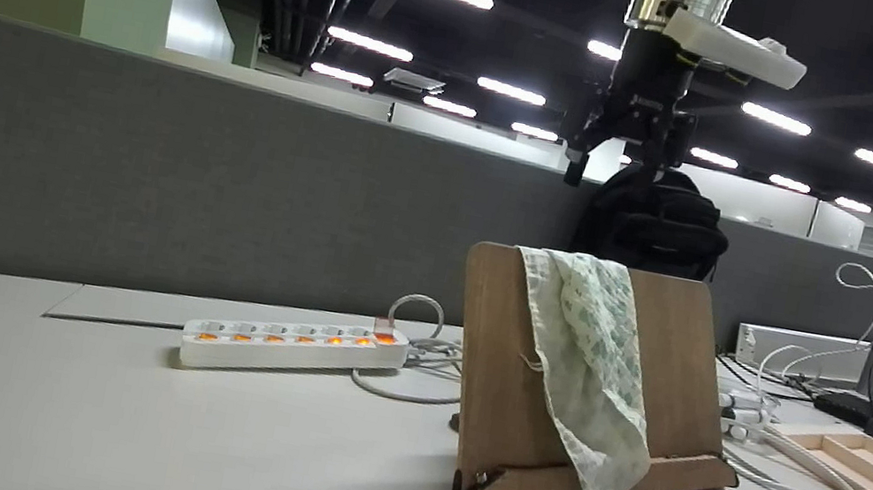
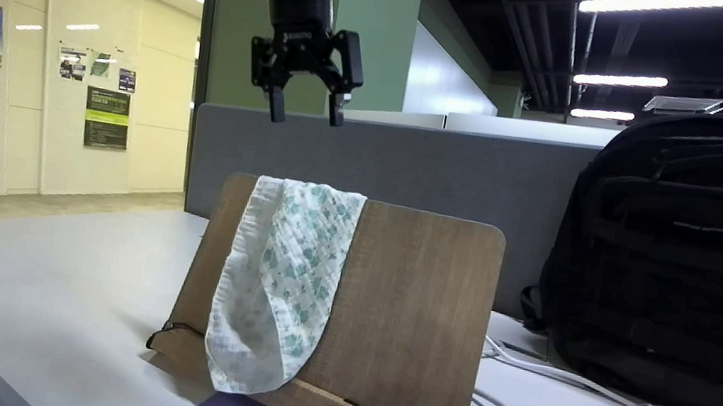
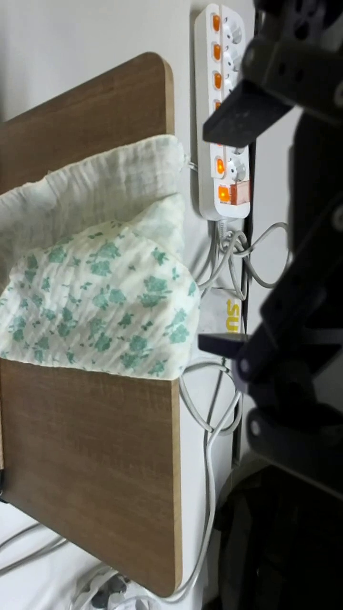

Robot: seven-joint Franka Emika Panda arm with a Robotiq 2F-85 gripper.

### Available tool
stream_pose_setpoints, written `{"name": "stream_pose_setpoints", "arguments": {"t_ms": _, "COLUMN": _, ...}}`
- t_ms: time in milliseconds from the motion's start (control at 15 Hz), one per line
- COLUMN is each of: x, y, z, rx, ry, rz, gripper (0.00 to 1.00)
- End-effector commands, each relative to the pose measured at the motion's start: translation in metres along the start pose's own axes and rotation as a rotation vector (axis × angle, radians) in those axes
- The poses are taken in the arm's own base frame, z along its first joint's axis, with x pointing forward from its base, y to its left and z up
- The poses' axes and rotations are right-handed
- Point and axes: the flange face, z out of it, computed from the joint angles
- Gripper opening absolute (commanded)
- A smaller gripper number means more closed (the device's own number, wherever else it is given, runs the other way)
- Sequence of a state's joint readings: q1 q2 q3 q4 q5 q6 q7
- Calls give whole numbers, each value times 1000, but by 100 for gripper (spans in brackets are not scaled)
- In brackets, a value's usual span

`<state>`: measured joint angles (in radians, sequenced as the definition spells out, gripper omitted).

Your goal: Put the cloth on the wooden board, then remove the cloth and put it on the table

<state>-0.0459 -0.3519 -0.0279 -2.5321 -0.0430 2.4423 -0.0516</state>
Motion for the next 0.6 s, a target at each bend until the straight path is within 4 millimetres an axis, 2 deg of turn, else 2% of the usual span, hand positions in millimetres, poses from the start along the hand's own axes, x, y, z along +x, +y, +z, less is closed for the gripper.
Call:
{"name": "stream_pose_setpoints", "arguments": {"t_ms": 0, "x": 5, "y": 6, "z": 27, "rx": 30, "ry": -25, "rz": -68, "gripper": 100}}
{"name": "stream_pose_setpoints", "arguments": {"t_ms": 333, "x": 0, "y": 3, "z": 61, "rx": 45, "ry": -100, "rz": -166, "gripper": 100}}
{"name": "stream_pose_setpoints", "arguments": {"t_ms": 533, "x": -2, "y": -1, "z": 73, "rx": 48, "ry": -120, "rz": -195, "gripper": 100}}
